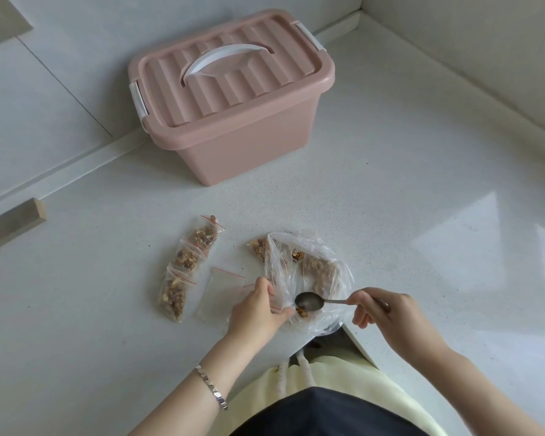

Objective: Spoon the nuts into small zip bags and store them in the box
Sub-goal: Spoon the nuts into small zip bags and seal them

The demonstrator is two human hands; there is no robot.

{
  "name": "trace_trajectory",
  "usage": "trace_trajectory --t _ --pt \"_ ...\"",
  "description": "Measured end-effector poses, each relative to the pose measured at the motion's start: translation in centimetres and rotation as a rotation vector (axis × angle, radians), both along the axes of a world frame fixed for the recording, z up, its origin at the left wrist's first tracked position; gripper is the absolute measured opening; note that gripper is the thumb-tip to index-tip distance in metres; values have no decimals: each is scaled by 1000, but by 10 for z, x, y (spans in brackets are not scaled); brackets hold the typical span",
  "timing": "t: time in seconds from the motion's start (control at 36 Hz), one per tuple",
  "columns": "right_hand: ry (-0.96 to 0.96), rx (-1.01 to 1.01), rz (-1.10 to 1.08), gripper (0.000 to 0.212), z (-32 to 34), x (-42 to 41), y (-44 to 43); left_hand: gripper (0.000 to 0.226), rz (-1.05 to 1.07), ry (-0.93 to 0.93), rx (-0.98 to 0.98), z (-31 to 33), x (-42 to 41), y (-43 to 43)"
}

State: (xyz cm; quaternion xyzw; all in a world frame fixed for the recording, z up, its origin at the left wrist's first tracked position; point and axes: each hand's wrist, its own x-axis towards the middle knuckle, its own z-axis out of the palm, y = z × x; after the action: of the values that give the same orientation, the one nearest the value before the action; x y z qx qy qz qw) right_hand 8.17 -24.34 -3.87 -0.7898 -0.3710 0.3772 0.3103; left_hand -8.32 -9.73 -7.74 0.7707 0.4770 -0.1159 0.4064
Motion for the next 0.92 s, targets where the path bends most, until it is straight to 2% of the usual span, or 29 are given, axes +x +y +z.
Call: trace_trajectory --t 0.19,0.33,0.5,0.67,0.75,0.92 --pt "225 -56 -76 30 -11 8 2 32 35 65 79 -5 11 -7" --pt "376 -98 -143 34 -27 4 1 22 181 44 78 -11 12 -6" --pt "644 -164 -339 41 -40 -1 1 25 340 -72 -22 -9 6 -6" --pt "951 -174 -557 41 -51 3 -2 28 422 -203 -37 2 1 -4" --pt "985 -115 -613 40 -49 6 -3 29 405 -224 -12 7 -1 -1" --pt "870 -5 -588 42 -40 14 -5 29 253 -163 79 7 -7 4"
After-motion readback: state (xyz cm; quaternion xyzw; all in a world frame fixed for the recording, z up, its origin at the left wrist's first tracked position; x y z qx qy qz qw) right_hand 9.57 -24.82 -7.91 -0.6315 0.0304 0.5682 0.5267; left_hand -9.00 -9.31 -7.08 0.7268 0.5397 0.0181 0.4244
